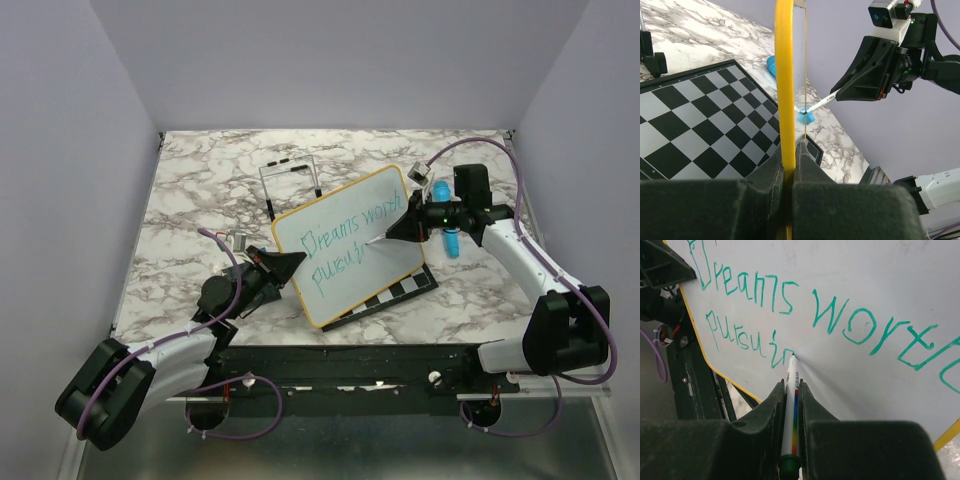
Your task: Write a sentence on the whiteboard
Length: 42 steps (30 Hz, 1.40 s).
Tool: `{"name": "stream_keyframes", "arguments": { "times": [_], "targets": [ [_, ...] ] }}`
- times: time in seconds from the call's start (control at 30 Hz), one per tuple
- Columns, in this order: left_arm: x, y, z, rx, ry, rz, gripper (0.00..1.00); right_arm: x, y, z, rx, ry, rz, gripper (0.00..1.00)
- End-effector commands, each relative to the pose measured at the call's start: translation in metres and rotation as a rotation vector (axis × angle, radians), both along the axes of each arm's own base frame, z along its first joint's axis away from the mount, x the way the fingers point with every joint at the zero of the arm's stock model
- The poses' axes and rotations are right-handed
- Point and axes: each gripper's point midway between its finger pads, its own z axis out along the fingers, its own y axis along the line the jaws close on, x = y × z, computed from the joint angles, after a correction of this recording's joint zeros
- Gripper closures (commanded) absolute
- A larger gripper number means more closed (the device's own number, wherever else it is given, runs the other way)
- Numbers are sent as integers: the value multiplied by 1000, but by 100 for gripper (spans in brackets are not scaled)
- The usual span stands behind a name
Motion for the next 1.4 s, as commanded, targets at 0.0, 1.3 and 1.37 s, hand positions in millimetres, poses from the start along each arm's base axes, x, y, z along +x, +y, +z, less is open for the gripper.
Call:
{"name": "stream_keyframes", "arguments": {
  "times": [0.0, 1.3, 1.37],
  "targets": [
    [-2, -1, -10, 84, -41, -5, 100, -11, -5, -16, -35, 22, 35, 99],
    [-2, -3, -9, 73, -42, -17, 100, 15, -10, 2, 52, 16, -39, 99],
    [-1, -3, -10, 74, -40, -17, 100, 12, -8, 0, 51, 27, -24, 99]
  ]
}}
